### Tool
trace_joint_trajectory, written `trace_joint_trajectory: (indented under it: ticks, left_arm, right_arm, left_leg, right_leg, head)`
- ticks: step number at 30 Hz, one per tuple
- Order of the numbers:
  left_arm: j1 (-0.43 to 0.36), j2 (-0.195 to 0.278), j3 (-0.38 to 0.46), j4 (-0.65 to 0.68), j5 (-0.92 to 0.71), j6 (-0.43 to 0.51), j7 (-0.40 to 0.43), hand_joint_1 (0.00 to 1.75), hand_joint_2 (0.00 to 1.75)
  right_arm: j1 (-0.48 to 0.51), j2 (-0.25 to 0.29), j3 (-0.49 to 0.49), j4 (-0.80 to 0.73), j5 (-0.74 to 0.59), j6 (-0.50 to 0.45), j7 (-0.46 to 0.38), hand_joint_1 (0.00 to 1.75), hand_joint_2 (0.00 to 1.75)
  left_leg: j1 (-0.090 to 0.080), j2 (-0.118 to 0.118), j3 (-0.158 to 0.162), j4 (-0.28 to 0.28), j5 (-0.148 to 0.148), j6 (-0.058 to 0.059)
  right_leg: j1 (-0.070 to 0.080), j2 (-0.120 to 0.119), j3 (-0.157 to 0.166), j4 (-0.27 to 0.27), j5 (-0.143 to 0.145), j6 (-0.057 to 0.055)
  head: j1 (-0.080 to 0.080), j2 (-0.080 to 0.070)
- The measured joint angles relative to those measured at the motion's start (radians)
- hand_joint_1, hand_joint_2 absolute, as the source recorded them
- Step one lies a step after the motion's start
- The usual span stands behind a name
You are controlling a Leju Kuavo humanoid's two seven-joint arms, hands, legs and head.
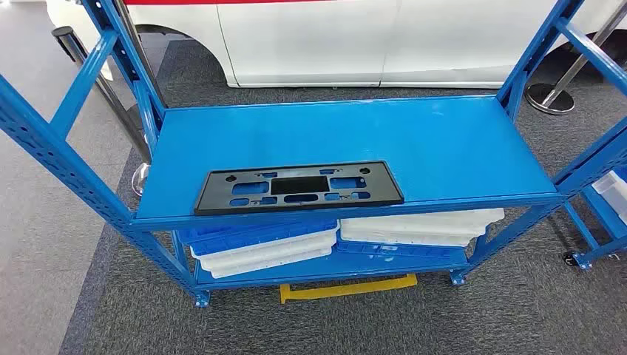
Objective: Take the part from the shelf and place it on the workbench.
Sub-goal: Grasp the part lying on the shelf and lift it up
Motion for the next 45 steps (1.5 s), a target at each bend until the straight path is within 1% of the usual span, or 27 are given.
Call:
trace_joint_trajectory:
  ticks: [2, 12, 14, 15, 17, 19, 20, 21, 23, 24, 25, 26, 27, 28, 30, 33, 34, 35, 36, 37, 39, 40, 42, 45]
  left_arm:
    - [-0.005, -0.006, 0.021, 0.005, -0.015, 0.006, 0.009, 0.0, 0.0]
    - [-0.043, -0.058, 0.214, 0.052, -0.161, 0.059, 0.087, 0.0, 0.0]
    - [-0.05, -0.064, 0.246, 0.059, -0.209, 0.08, 0.065, 0.0, 0.0]
    - [-0.05, -0.066, 0.255, 0.061, -0.246, 0.093, 0.026, 0.0, 0.0]
    - [-0.046, -0.062, 0.256, 0.064, -0.333, 0.114, -0.088, 0.0, 0.0]
    - [-0.043, -0.058, 0.242, 0.066, -0.4, 0.122, -0.197, 0.0, 0.0]
    - [-0.043, -0.056, 0.236, 0.068, -0.421, 0.122, -0.225, 0.0, 0.0]
    - [-0.043, -0.056, 0.229, 0.071, -0.438, 0.116, -0.23, 0.0, 0.0]
    - [-0.045, -0.056, 0.217, 0.079, -0.468, 0.089, -0.172, 0.0, 0.0]
    - [-0.046, -0.057, 0.21, 0.083, -0.481, 0.07, -0.13, 0.0, 0.0]
    - [-0.045, -0.059, 0.203, 0.086, -0.491, 0.054, -0.095, 0.0, 0.0]
    - [-0.045, -0.061, 0.196, 0.089, -0.498, 0.038, -0.063, 0.0, 0.0]
    - [-0.045, -0.064, 0.19, 0.092, -0.503, 0.018, -0.033, 0.0, 0.0]
    - [-0.045, -0.066, 0.186, 0.093, -0.505, -0.005, -0.007, 0.0, 0.0]
    - [-0.047, -0.067, 0.183, 0.096, -0.497, -0.053, 0.045, 0.0, 0.0]
    - [-0.047, -0.068, 0.19, 0.096, -0.478, -0.089, 0.092, 0.0, 0.0]
    - [-0.047, -0.068, 0.194, 0.096, -0.474, -0.098, 0.092, 0.0, 0.0]
    - [-0.047, -0.063, 0.198, 0.096, -0.469, -0.11, 0.082, 0.0, 0.0]
    - [-0.047, -0.056, 0.205, 0.096, -0.462, -0.128, 0.061, 0.0, 0.0]
    - [-0.047, -0.046, 0.212, 0.096, -0.454, -0.15, 0.033, 0.0, 0.0]
    - [-0.045, -0.027, 0.229, 0.096, -0.443, -0.185, -0.01, 0.0, 0.0]
    - [-0.044, -0.02, 0.237, 0.096, -0.442, -0.195, -0.02, 0.0, 0.0]
    - [-0.045, -0.01, 0.252, 0.096, -0.445, -0.205, -0.028, 0.0, 0.0]
    - [-0.048, -0.006, 0.266, 0.096, -0.454, -0.209, -0.036, 0.0, 0.0]
  right_arm:
    - [-0.002, 0.005, 0.019, 0.007, -0.021, -0.007, 0.001, 0.0, 0.0]
    - [-0.045, 0.051, 0.207, 0.068, -0.22, -0.08, 0.017, 0.0, 0.0]
    - [-0.054, 0.064, 0.239, 0.08, -0.274, -0.112, -0.005, 0.0, 0.0]
    - [-0.057, 0.073, 0.25, 0.087, -0.306, -0.139, -0.032, 0.0, 0.0]
    - [-0.061, 0.097, 0.258, 0.104, -0.361, -0.208, -0.108, 0.0, 0.0]
    - [-0.064, 0.117, 0.266, 0.121, -0.372, -0.284, -0.224, 0.0, 0.0]
    - [-0.066, 0.122, 0.273, 0.127, -0.362, -0.322, -0.307, 0.0, 0.0]
    - [-0.069, 0.126, 0.283, 0.131, -0.345, -0.365, -0.412, 0.0, 0.0]
    - [-0.084, 0.127, 0.305, 0.132, -0.291, -0.445, -0.601, 0.0, 0.0]
    - [-0.096, 0.127, 0.316, 0.132, -0.255, -0.477, -0.669, 0.0, 0.0]
    - [-0.113, 0.126, 0.324, 0.131, -0.217, -0.499, -0.707, 0.0, 0.0]
    - [-0.134, 0.123, 0.326, 0.13, -0.159, -0.512, -0.726, 0.0, 0.0]
    - [-0.154, 0.116, 0.317, 0.129, -0.072, -0.52, -0.733, 0.0, 0.0]
    - [-0.165, 0.108, 0.292, 0.116, 0.05, -0.523, -0.728, 0.0, 0.0]
    - [-0.137, 0.085, 0.182, 0.018, 0.415, -0.528, -0.689, 0.0, 0.0]
    - [-0.02, 0.067, -0.051, -0.255, 1.035, -0.526, -0.571, 0.0, 0.0]
    - [0.016, 0.055, -0.116, -0.348, 1.207, -0.517, -0.533, 0.0, 0.0]
    - [0.049, 0.038, -0.164, -0.431, 1.328, -0.5, -0.514, 0.0, 0.0]
    - [0.081, 0.011, -0.214, -0.513, 1.403, -0.463, -0.523, 0.0, 0.0]
    - [0.111, -0.016, -0.264, -0.584, 1.407, -0.409, -0.563, 0.0, 0.0]
    - [0.167, -0.05, -0.38, -0.723, 1.335, -0.292, -0.649, 0.0, 0.0]
    - [0.19, -0.057, -0.44, -0.794, 1.3, -0.251, -0.672, 0.0, 0.0]
    - [0.222, -0.063, -0.528, -0.939, 1.294, -0.212, -0.684, 0.0, 0.0]
    - [0.261, -0.064, -0.563, -1.118, 1.333, -0.225, -0.665, 0.0, 0.0]
  left_leg:
    - [0.0, 0.0, 0.0, 0.0, 0.0, 0.0]
    - [0.0, 0.0, 0.002, 0.0, 0.0, 0.0]
    - [0.0, 0.0, 0.002, 0.0, 0.0, 0.0]
    - [0.0, 0.0, 0.002, 0.0, 0.0, 0.0]
    - [0.0, 0.0, 0.002, 0.0, 0.0, 0.0]
    - [0.0, 0.0, 0.001, 0.0, 0.0, 0.0]
    - [0.0, 0.0, 0.0, 0.0, 0.0, 0.0]
    - [0.0, 0.0, 0.0, 0.0, 0.0, 0.0]
    - [0.0, 0.0, 0.0, 0.0, 0.0, 0.0]
    - [0.0, 0.0, 0.0, 0.0, 0.0, 0.0]
    - [0.0, 0.0, 0.001, 0.0, 0.0, 0.0]
    - [-0.001, 0.0, 0.001, 0.0, 0.001, 0.0]
    - [-0.001, 0.0, 0.001, 0.0, 0.001, 0.001]
    - [-0.001, 0.0, 0.001, 0.0, 0.002, 0.001]
    - [-0.001, -0.004, 0.002, 0.0, 0.002, 0.001]
    - [-0.002, -0.007, 0.0, 0.001, 0.002, 0.001]
    - [-0.003, -0.006, -0.001, 0.001, 0.002, 0.001]
    - [-0.003, -0.005, -0.001, 0.001, 0.001, 0.001]
    - [-0.003, -0.005, -0.002, 0.001, 0.001, 0.001]
    - [-0.003, -0.006, -0.002, 0.001, 0.001, 0.001]
    - [-0.003, -0.006, -0.004, 0.0, 0.001, 0.002]
    - [-0.003, -0.006, -0.004, 0.0, 0.001, 0.002]
    - [-0.004, -0.003, -0.004, 0.0, 0.001, 0.002]
    - [-0.005, -0.003, -0.001, 0.0, 0.001, 0.002]
  right_leg:
    - [0.0, 0.0, 0.0, 0.0, 0.0, 0.0]
    - [0.0, 0.0, 0.0, 0.0, 0.0, 0.0]
    - [0.0, 0.0, 0.0, 0.0, 0.0, 0.0]
    - [0.0, 0.0, 0.0, 0.0, 0.0, 0.0]
    - [0.0, -0.001, 0.0, 0.0, 0.0, 0.0]
    - [0.0, -0.001, 0.0, 0.0, 0.0, 0.0]
    - [0.0, -0.001, 0.0, 0.0, 0.0, 0.0]
    - [0.0, -0.001, 0.0, 0.0, 0.0, 0.0]
    - [0.0, -0.001, 0.0, 0.0, 0.0, 0.0]
    - [-0.001, -0.001, 0.0, 0.0, 0.0, 0.0]
    - [-0.001, -0.001, 0.0, 0.0, 0.0, 0.0]
    - [-0.001, -0.001, 0.0, 0.0, 0.001, 0.0]
    - [-0.001, -0.001, -0.001, 0.0, 0.001, 0.0]
    - [-0.002, -0.001, -0.001, 0.0, 0.002, 0.0]
    - [-0.001, -0.005, 0.002, 0.0, 0.001, 0.0]
    - [-0.002, -0.008, 0.001, -0.001, 0.0, 0.0]
    - [-0.003, -0.007, -0.001, -0.001, 0.0, 0.0]
    - [-0.003, -0.006, -0.002, -0.001, 0.0, 0.001]
    - [-0.004, -0.006, -0.002, -0.001, 0.0, 0.001]
    - [-0.004, -0.007, -0.002, -0.001, 0.0, 0.001]
    - [-0.004, -0.007, -0.002, -0.001, 0.0, 0.001]
    - [-0.004, -0.007, -0.002, -0.001, 0.0, 0.001]
    - [-0.004, -0.004, -0.003, -0.001, 0.001, 0.001]
    - [-0.005, -0.005, -0.003, -0.001, 0.001, 0.002]
  head:
    - [0.0, 0.0]
    - [0.0, 0.0]
    - [0.0, 0.0]
    - [0.0, 0.0]
    - [0.0, 0.0]
    - [0.0, 0.0]
    - [0.0, 0.0]
    - [0.0, 0.0]
    - [0.0, 0.0]
    - [0.0, 0.0]
    - [0.0, 0.0]
    - [0.0, 0.0]
    - [0.0, 0.0]
    - [0.0, 0.0]
    - [0.0, 0.0]
    - [0.0, 0.0]
    - [0.0, 0.0]
    - [0.0, 0.0]
    - [0.0, 0.0]
    - [0.0, 0.0]
    - [0.0, 0.0]
    - [0.0, 0.0]
    - [0.0, 0.0]
    - [0.0, 0.0]
